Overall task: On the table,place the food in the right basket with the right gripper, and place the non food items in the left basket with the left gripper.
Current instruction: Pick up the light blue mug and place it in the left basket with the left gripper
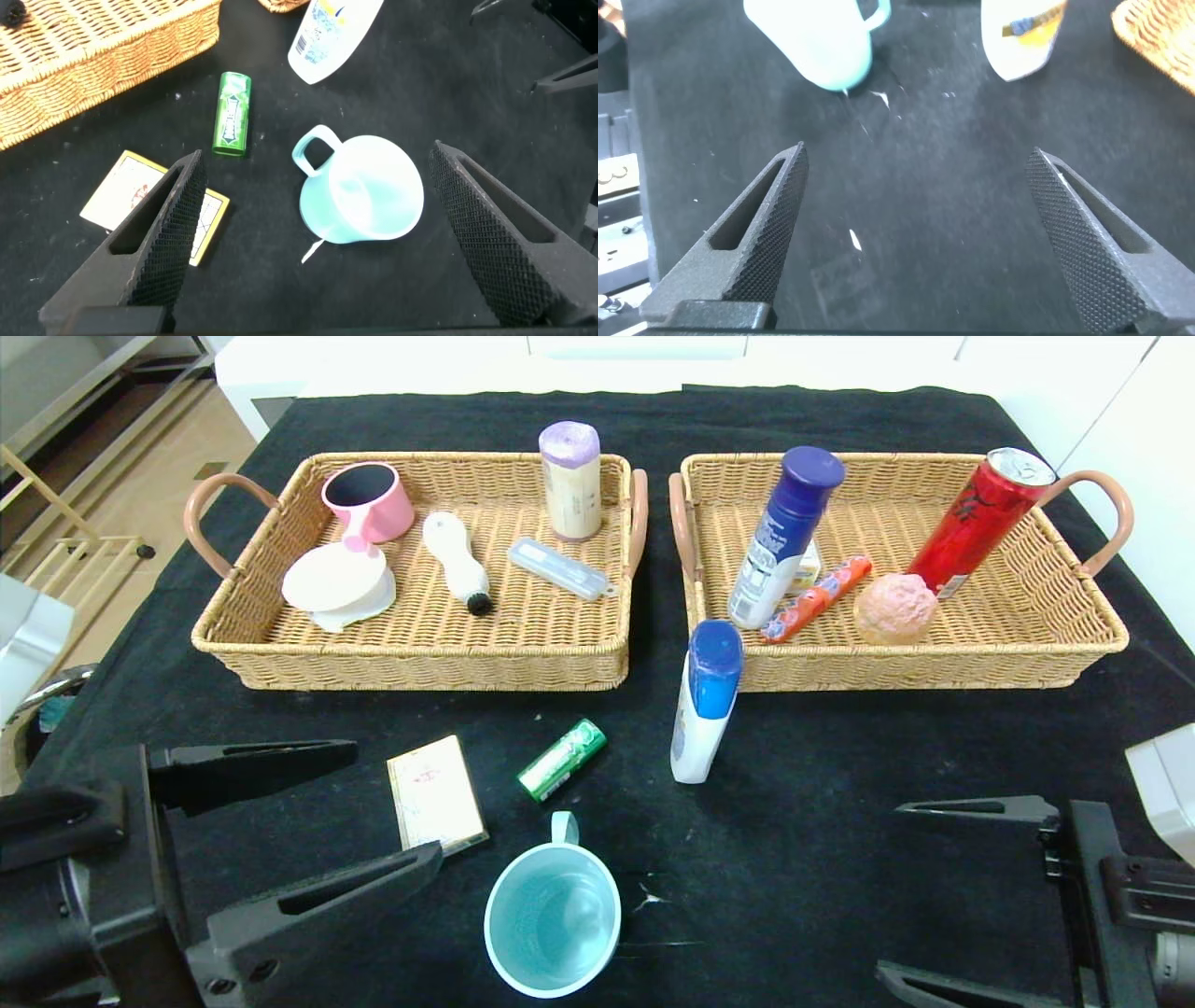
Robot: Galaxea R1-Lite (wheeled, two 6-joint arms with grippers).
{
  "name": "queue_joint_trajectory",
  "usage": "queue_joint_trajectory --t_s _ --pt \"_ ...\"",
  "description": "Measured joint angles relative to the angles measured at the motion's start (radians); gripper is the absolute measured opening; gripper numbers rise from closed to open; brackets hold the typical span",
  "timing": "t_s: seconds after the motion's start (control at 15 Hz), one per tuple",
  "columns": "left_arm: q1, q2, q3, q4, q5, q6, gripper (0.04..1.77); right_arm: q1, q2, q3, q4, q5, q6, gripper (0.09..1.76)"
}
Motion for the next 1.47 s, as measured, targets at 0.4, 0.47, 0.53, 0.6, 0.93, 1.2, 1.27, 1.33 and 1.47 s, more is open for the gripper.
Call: queue_joint_trajectory --t_s 0.4,0.47,0.53,0.6,0.93,1.2,1.27,1.33,1.47 --pt "0.000 0.003 -0.015 0.002 0.039 0.000 1.72 -0.012 -0.011 0.007 -0.001 -0.001 0.001 1.70" --pt "0.000 0.002 -0.030 0.019 0.057 0.002 1.72 -0.012 -0.016 0.007 -0.001 -0.001 0.002 1.70" --pt "0.000 0.005 -0.050 0.037 0.076 0.004 1.72 -0.012 -0.018 0.007 0.000 -0.001 0.002 1.70" --pt "0.000 0.010 -0.077 0.076 0.093 0.003 1.72 -0.012 -0.020 0.007 -0.001 -0.001 0.003 1.70" --pt "-0.001 0.063 -0.293 0.418 0.189 -0.005 1.72 -0.022 -0.048 0.007 0.000 -0.004 0.005 1.70" --pt "-0.046 0.147 -0.473 0.673 0.286 -0.034 1.72 -0.035 -0.068 0.006 0.000 -0.003 0.005 1.70" --pt "-0.070 0.174 -0.524 0.759 0.315 -0.049 1.72 -0.035 -0.075 0.006 -0.001 -0.002 0.006 1.70" --pt "-0.087 0.203 -0.568 0.819 0.334 -0.057 1.72 -0.036 -0.081 0.006 0.000 -0.002 0.005 1.70" --pt "-0.121 0.253 -0.614 0.859 0.347 -0.077 1.72 -0.038 -0.090 0.004 0.000 -0.003 0.007 1.71"
